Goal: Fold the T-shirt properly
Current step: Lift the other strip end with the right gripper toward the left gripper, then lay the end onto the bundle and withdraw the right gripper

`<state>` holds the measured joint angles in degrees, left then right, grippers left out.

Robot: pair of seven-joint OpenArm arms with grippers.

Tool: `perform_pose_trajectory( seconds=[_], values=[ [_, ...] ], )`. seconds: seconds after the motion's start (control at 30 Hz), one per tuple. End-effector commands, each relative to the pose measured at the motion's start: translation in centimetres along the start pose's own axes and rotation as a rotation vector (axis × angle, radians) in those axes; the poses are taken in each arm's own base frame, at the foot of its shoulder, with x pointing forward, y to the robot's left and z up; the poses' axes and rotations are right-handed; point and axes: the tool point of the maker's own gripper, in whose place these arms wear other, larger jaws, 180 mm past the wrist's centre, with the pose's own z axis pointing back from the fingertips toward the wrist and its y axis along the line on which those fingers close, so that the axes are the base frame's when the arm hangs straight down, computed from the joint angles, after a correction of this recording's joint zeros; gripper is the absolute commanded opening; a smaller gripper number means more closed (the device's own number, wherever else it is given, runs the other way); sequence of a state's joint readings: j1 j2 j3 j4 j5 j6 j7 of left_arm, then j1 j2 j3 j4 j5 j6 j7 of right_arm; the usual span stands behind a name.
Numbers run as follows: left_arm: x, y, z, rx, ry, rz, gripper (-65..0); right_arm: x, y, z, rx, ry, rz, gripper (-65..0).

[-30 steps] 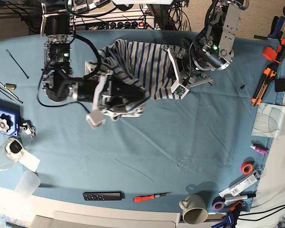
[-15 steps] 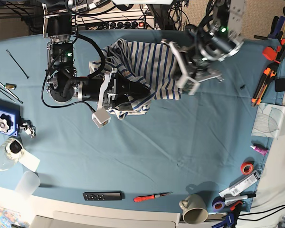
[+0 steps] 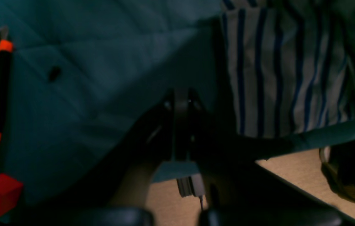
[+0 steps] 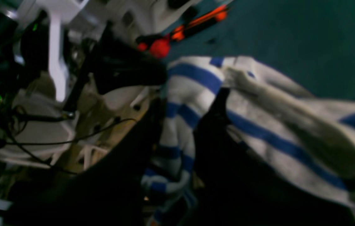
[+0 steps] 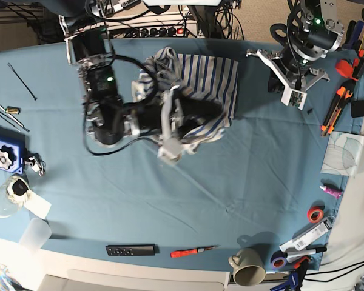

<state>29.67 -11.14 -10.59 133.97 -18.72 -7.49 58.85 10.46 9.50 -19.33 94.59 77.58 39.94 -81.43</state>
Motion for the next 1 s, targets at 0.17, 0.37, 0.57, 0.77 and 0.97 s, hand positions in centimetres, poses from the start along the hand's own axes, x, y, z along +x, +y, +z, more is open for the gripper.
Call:
perform_pose_trajectory(
  seconds=[0.17,0.37,0.57,0.77,0.97],
  values=[
    [0.9,-0.2,0.3,-0.005,-0.04,-0.004,-65.0,0.8,-0.5,-0.5,-0.047,0.02,0.056,-65.0],
    [1.0,-0.1,0.3,-0.003,-0.043,-0.005,-65.0,1.0,-0.3,-0.6,-0.034,0.008,0.055,-48.6],
    [1.0,-0.1,0.3,-0.003,-0.044,-0.005,-65.0,3.7,1.8,-1.6,0.07,-0.071,0.076,-48.4],
    [0.9,0.3,0.4,0.023,-0.037,-0.02,-65.0,4.7,3.8,-3.8,0.138,-0.055,0.121,-48.4],
    [0.6,0.4,0.4,0.025,-0.03,-0.02,-65.0,1.8,1.1,-5.1,-0.018,0.115,0.179,-48.4]
  ],
)
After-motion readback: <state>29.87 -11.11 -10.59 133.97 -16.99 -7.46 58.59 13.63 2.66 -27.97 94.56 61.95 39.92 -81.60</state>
